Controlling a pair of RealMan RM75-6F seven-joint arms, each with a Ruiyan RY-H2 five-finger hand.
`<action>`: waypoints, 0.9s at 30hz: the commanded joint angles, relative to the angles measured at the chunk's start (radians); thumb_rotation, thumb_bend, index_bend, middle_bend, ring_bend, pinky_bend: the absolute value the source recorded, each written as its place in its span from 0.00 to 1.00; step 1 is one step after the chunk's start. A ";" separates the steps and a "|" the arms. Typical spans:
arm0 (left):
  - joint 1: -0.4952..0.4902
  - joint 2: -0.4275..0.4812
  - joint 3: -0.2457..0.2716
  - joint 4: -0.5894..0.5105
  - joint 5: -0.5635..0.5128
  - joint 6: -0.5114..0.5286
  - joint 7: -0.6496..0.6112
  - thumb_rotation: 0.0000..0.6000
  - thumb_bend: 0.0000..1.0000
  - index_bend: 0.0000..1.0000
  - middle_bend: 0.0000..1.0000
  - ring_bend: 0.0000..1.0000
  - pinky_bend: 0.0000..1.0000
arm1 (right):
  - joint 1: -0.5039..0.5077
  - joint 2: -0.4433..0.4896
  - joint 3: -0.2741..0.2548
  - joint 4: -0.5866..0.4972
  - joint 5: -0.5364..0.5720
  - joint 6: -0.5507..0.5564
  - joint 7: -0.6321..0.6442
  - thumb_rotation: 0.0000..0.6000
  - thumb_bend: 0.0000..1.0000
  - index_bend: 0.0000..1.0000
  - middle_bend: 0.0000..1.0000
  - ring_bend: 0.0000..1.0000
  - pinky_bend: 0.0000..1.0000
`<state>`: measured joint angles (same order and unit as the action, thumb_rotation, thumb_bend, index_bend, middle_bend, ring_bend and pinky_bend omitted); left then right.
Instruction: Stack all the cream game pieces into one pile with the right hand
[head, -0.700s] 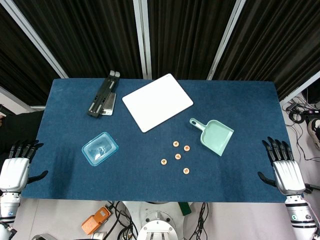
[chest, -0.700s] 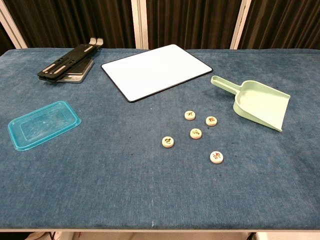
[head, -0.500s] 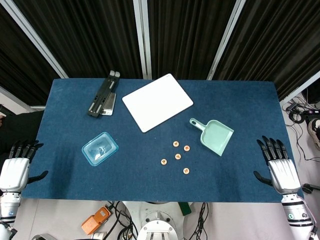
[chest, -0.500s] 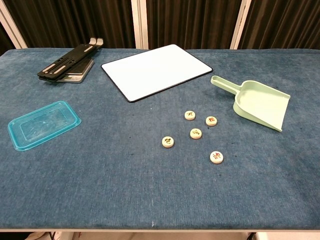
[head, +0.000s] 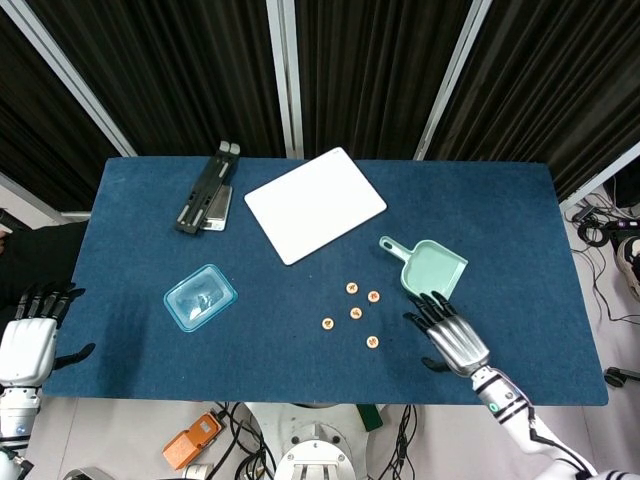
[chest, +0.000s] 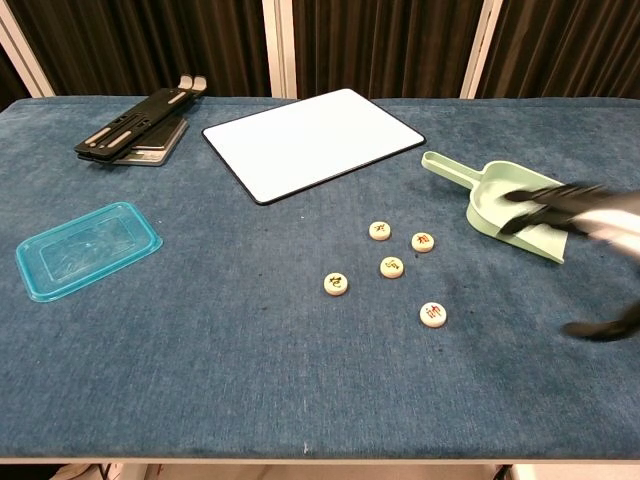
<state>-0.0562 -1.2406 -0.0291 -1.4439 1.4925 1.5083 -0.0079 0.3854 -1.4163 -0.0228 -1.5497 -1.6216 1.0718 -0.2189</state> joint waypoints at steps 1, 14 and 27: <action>0.001 -0.001 0.000 0.003 -0.001 0.000 -0.003 1.00 0.07 0.20 0.14 0.08 0.00 | 0.056 -0.079 0.016 0.061 0.014 -0.063 -0.013 1.00 0.41 0.37 0.01 0.00 0.00; 0.001 -0.011 -0.003 0.028 -0.007 -0.006 -0.022 1.00 0.07 0.20 0.14 0.08 0.00 | 0.123 -0.183 0.015 0.146 -0.006 -0.086 0.029 1.00 0.49 0.46 0.06 0.00 0.00; 0.008 -0.017 -0.001 0.044 -0.012 -0.005 -0.035 1.00 0.07 0.20 0.14 0.08 0.00 | 0.148 -0.201 0.011 0.159 0.025 -0.103 0.017 1.00 0.54 0.51 0.10 0.00 0.01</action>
<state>-0.0478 -1.2577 -0.0301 -1.3998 1.4809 1.5031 -0.0428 0.5326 -1.6171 -0.0123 -1.3912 -1.5975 0.9677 -0.2032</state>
